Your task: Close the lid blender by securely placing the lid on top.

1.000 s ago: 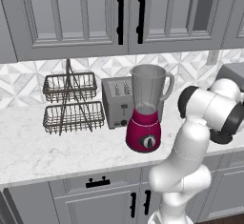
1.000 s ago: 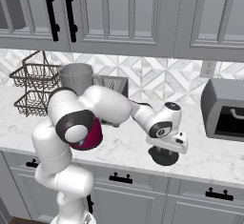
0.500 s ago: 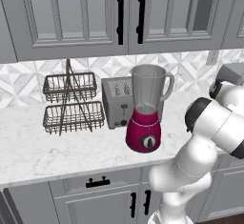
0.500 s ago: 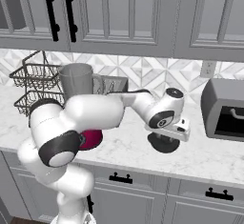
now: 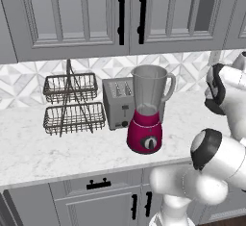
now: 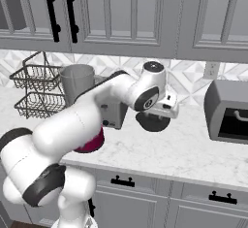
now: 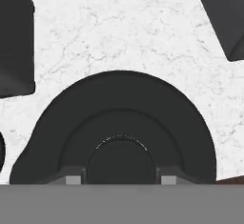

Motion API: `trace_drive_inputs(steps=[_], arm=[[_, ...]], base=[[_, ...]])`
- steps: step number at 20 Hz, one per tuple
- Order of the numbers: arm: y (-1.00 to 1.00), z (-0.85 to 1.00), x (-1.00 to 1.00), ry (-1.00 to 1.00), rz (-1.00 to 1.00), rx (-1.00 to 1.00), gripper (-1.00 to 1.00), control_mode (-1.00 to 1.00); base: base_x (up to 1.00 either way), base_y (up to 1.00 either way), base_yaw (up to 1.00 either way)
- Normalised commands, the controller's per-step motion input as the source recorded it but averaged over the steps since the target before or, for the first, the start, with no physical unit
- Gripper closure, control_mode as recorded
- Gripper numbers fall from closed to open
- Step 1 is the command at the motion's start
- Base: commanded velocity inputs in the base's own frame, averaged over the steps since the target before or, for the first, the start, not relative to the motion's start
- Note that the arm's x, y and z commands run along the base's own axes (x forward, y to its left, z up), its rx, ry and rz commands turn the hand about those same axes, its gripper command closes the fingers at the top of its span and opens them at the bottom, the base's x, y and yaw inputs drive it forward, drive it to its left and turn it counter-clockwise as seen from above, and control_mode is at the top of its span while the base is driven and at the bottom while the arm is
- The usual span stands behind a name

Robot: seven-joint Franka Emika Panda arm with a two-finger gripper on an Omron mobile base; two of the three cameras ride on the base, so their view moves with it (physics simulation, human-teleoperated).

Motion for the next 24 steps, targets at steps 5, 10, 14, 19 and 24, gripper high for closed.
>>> trace_drive_inputs(steps=[5,10,14,19,24], arm=[[0.89,1.00,0.02,-0.14,0.00,-0.10,1.00,-1.00],[1.00,1.00,0.06,-0.08,-0.01,-0.02,1.00,-1.00],[0.87,1.00,0.11,-0.01,-0.06,0.03,1.00,-1.00],[0.31,0.68,-0.01,0.02,-0.08,0.13,1.00,-1.00],[0.21,-0.01,-0.02,-0.07,0.00,0.13,1.00,-1.00]], base=[[0.00,0.00,0.00],[0.00,0.00,0.00],[0.00,0.00,0.00],[0.00,0.00,0.00],[0.00,0.00,0.00]])
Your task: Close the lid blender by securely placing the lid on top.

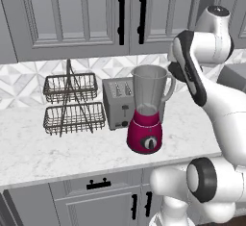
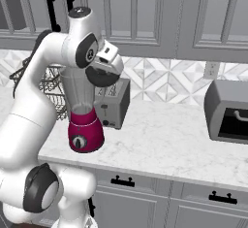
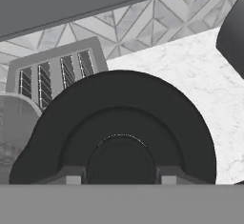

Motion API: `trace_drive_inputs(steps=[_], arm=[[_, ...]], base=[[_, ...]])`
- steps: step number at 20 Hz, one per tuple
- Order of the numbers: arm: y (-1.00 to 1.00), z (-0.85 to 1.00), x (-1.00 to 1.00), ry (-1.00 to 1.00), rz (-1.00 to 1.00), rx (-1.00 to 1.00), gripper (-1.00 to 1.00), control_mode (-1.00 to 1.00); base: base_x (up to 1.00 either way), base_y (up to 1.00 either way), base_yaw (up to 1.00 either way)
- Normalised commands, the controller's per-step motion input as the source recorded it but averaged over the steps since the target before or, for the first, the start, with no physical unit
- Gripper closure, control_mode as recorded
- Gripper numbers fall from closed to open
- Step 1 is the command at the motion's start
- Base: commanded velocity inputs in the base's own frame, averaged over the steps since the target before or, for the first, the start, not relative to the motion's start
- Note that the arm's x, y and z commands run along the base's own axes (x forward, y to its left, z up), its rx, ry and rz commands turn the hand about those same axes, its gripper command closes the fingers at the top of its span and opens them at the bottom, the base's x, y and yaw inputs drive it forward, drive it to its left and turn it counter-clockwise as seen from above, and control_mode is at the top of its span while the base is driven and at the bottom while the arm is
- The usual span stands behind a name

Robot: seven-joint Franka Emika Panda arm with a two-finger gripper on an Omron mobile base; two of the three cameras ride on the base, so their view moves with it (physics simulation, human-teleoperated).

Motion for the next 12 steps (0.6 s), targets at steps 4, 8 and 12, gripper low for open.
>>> trace_drive_inputs(steps=[4,8,12], arm=[[0.49,0.00,0.01,-0.03,-0.01,0.12,1.00,-1.00],[0.40,0.07,0.08,0.01,-0.02,0.04,1.00,-1.00],[0.33,0.06,0.08,0.05,-0.01,0.00,1.00,-1.00]], base=[[0.00,0.00,0.00],[0.00,0.00,0.00],[0.00,0.00,0.00]])
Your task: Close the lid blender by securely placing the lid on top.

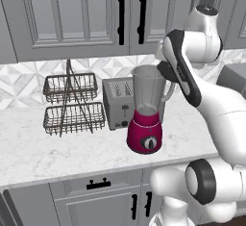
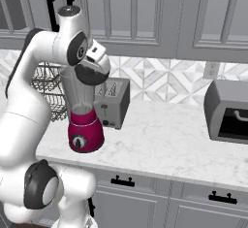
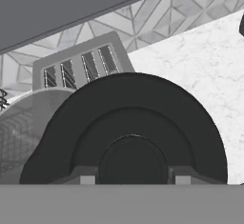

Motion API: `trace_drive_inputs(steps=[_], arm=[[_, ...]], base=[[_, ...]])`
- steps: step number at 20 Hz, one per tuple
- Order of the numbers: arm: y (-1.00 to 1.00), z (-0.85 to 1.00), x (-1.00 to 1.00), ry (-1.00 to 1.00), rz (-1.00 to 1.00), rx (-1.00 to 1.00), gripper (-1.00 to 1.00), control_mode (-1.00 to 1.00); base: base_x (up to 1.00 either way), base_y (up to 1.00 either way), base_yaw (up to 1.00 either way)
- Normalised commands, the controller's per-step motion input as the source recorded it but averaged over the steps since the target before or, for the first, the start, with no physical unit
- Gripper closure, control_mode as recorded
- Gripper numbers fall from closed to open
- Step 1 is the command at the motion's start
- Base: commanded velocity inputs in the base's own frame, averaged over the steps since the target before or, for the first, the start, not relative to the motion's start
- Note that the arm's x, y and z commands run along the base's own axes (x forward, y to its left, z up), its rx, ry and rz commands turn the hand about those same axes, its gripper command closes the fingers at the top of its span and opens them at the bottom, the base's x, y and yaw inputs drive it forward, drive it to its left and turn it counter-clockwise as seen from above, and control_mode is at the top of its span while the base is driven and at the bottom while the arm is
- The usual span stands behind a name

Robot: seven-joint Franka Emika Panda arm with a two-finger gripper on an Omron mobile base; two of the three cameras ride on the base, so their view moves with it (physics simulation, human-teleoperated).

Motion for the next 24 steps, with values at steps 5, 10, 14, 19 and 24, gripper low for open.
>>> trace_drive_inputs(steps=[5,10,14,19,24], arm=[[0.27,0.33,0.02,0.02,0.00,0.00,1.00,-1.00],[0.31,0.13,-0.12,0.03,0.00,0.00,1.00,-1.00],[0.27,0.00,-0.21,-0.09,0.01,-0.04,1.00,-1.00],[0.43,0.00,0.00,-0.12,0.02,-0.02,1.00,-1.00],[0.41,-0.01,0.02,-0.01,0.02,0.00,1.00,-1.00]], base=[[0.00,0.00,0.00],[0.00,0.00,0.00],[0.00,0.00,0.00],[0.00,0.00,0.00],[0.00,0.00,0.00]])
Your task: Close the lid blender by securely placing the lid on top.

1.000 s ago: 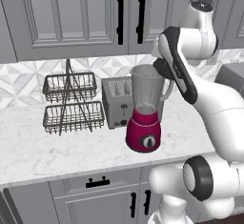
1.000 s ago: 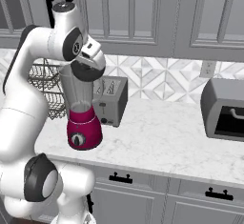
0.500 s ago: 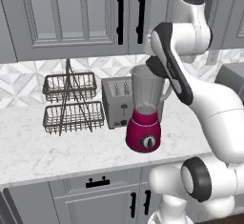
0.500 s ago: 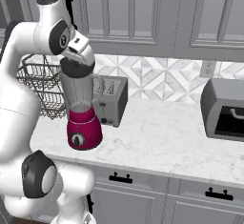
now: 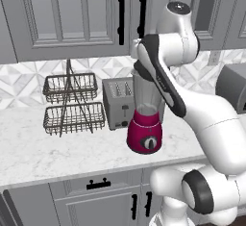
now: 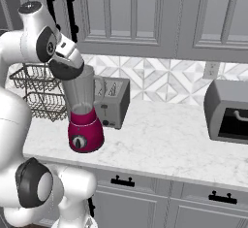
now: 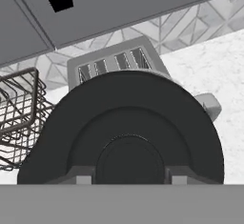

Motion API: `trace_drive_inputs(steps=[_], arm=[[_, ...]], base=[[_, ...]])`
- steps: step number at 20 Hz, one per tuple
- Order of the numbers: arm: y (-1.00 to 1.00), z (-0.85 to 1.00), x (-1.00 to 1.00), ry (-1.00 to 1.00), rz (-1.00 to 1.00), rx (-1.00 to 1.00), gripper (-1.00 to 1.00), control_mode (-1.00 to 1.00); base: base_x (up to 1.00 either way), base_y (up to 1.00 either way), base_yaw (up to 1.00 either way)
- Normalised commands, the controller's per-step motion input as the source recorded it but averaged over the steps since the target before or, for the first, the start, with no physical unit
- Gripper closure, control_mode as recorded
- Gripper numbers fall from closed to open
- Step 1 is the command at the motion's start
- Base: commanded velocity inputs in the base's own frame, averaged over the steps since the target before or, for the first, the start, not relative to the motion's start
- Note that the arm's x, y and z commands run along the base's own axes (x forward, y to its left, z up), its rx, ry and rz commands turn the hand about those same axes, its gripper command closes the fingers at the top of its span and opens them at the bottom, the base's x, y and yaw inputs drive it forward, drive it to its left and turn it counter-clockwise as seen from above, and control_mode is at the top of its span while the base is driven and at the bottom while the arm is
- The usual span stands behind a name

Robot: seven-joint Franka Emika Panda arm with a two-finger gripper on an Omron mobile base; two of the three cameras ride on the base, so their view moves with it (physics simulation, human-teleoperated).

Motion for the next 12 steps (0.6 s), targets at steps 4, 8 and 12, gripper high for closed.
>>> trace_drive_inputs(steps=[4,8,12], arm=[[0.03,0.14,0.35,0.00,0.00,0.00,1.00,-1.00],[0.00,0.29,0.53,0.20,0.00,0.00,1.00,-1.00],[0.01,0.11,0.11,0.10,0.00,-0.01,1.00,-1.00]], base=[[0.00,0.00,0.00],[0.00,0.00,0.00],[0.00,0.00,0.00]])
